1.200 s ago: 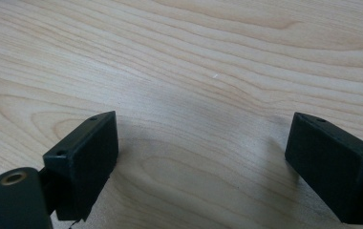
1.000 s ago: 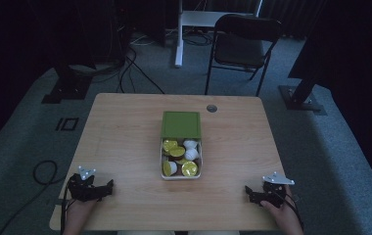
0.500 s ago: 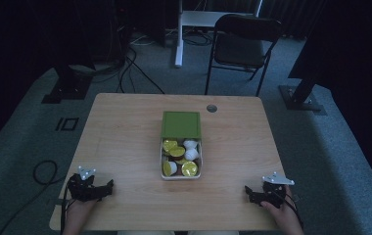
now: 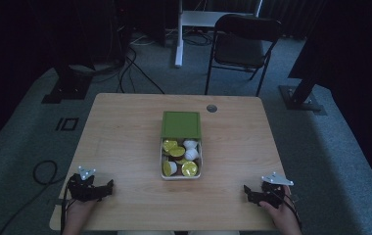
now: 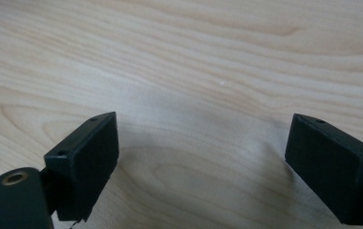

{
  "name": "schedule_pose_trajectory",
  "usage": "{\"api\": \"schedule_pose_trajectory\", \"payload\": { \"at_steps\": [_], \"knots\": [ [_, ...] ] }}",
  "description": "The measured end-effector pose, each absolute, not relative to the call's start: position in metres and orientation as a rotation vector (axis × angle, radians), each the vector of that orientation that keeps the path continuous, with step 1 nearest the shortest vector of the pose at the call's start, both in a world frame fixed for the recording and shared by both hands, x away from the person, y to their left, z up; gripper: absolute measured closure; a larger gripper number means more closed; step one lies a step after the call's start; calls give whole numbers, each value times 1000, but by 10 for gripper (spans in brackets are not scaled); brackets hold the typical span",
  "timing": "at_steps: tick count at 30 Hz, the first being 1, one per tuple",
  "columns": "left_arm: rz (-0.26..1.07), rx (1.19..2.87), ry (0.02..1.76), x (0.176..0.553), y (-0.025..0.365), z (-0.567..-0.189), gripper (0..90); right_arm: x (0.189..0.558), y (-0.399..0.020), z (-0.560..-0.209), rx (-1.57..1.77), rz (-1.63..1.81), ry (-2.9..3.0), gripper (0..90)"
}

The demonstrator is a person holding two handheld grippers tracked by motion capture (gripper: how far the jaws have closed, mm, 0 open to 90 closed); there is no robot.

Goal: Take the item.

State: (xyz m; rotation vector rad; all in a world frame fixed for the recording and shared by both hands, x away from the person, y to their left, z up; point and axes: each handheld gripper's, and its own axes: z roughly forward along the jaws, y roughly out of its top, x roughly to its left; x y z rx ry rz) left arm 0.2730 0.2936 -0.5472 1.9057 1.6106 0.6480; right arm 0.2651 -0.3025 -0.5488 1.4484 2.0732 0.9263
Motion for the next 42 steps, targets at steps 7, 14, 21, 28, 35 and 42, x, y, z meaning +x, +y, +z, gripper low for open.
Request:
{"api": "schedule_pose_trajectory", "payload": {
  "at_steps": [7,14,21,28,35,42],
  "knots": [
    [648,1905,1610,273,294,-547,1,266,-300,-535,1445,986,2060,111],
    [648,1906,1610,273,294,-547,1,267,-297,-527,1430,992,2060,111],
    [648,1907,1609,273,294,-547,0,267,-293,-513,1412,1052,2038,111],
    [648,1908,1609,273,294,-547,1,268,-288,-501,1388,1079,2029,111],
    [648,1907,1609,273,294,-547,1,269,-282,-495,1371,1102,2028,112],
    [648,1907,1609,273,294,-547,1,272,-274,-486,1342,1132,2020,112]
  ]
}}
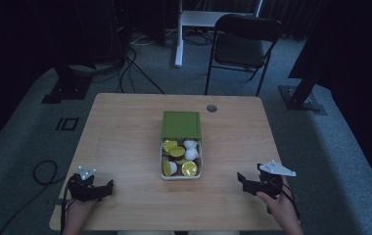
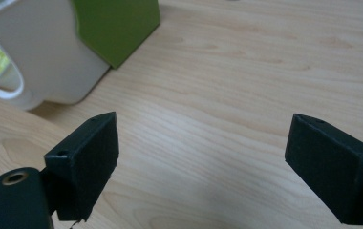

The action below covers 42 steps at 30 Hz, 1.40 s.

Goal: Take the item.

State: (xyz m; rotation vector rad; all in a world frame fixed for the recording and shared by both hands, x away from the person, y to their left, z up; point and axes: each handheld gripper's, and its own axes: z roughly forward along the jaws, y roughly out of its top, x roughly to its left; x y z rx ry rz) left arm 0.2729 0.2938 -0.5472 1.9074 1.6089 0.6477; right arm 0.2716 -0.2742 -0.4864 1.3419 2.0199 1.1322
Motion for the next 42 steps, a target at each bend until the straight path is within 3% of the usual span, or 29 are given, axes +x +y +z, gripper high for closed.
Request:
{"api": "schedule_pose_trajectory", "payload": {
  "at_steps": [42],
  "knots": [
    [648,1910,1608,273,294,-547,0,282,-203,-445,1159,1313,2071,112]
  ]
}}
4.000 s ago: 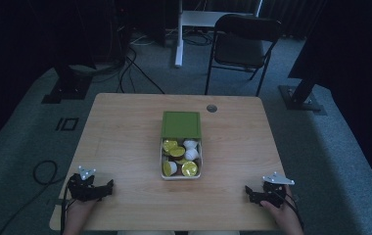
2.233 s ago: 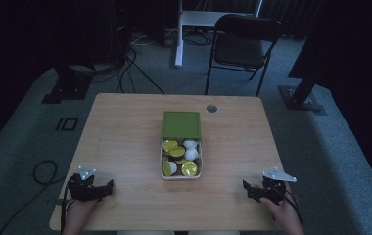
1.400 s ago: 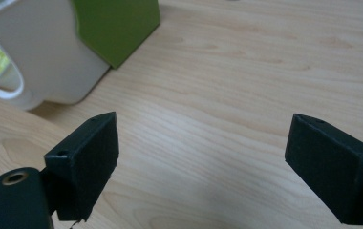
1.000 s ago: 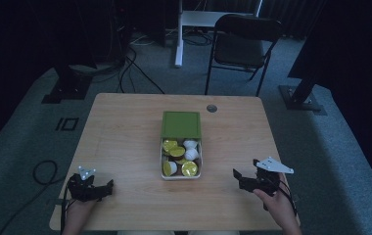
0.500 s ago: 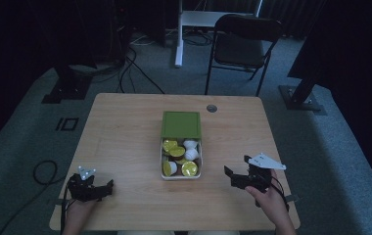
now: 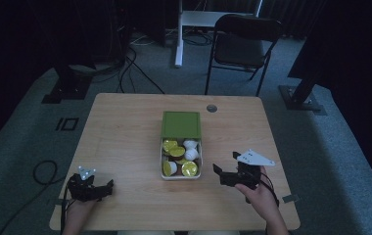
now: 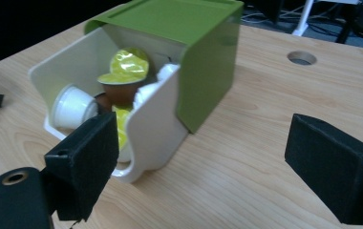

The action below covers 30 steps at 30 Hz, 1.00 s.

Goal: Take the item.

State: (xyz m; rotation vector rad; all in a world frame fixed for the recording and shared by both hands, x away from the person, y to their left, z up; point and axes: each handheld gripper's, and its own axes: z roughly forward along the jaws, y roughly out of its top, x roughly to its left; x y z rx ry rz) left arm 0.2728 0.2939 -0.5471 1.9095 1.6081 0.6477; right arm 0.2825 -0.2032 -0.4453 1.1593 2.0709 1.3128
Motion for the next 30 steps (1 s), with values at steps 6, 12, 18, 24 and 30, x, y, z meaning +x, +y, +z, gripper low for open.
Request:
{"api": "schedule_pose_trajectory", "payload": {
  "at_steps": [6,12,18,24,30],
  "knots": [
    [648,1908,1608,273,294,-547,1,284,-191,-440,1128,1344,2081,112],
    [648,1910,1608,273,294,-547,1,285,-177,-438,1103,1361,2103,113],
    [648,1909,1608,273,294,-547,1,286,-165,-437,1081,1377,2107,112],
    [648,1908,1609,273,294,-547,1,287,-154,-437,1056,1384,2127,113],
    [648,1907,1609,273,294,-547,1,289,-141,-438,1047,1398,2141,113]
  ]
}}
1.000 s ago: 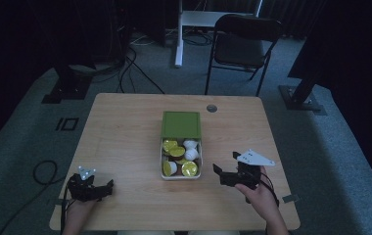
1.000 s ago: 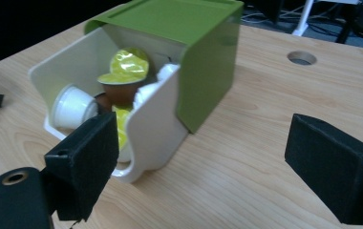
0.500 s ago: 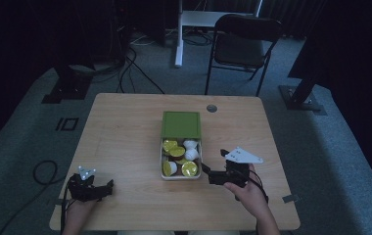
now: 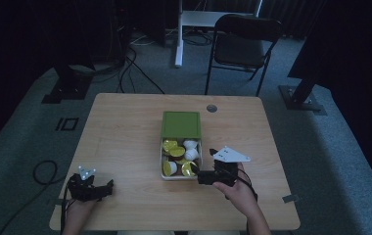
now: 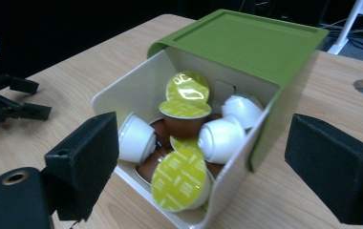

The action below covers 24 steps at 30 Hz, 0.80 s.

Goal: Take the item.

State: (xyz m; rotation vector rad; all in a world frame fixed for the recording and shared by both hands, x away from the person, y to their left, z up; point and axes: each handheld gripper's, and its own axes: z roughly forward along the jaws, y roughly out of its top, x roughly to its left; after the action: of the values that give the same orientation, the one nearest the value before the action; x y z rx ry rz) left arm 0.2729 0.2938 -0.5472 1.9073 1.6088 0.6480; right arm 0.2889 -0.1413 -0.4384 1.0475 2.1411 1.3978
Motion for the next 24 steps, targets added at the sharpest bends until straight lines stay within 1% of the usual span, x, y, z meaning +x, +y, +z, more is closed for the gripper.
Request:
{"api": "schedule_pose_trajectory", "payload": {
  "at_steps": [10,24],
  "knots": [
    [648,1906,1609,273,294,-547,1,291,-120,-440,1013,1428,2171,113],
    [647,1908,1608,273,294,-547,1,295,-91,-455,1024,1441,2197,113]
  ]
}}
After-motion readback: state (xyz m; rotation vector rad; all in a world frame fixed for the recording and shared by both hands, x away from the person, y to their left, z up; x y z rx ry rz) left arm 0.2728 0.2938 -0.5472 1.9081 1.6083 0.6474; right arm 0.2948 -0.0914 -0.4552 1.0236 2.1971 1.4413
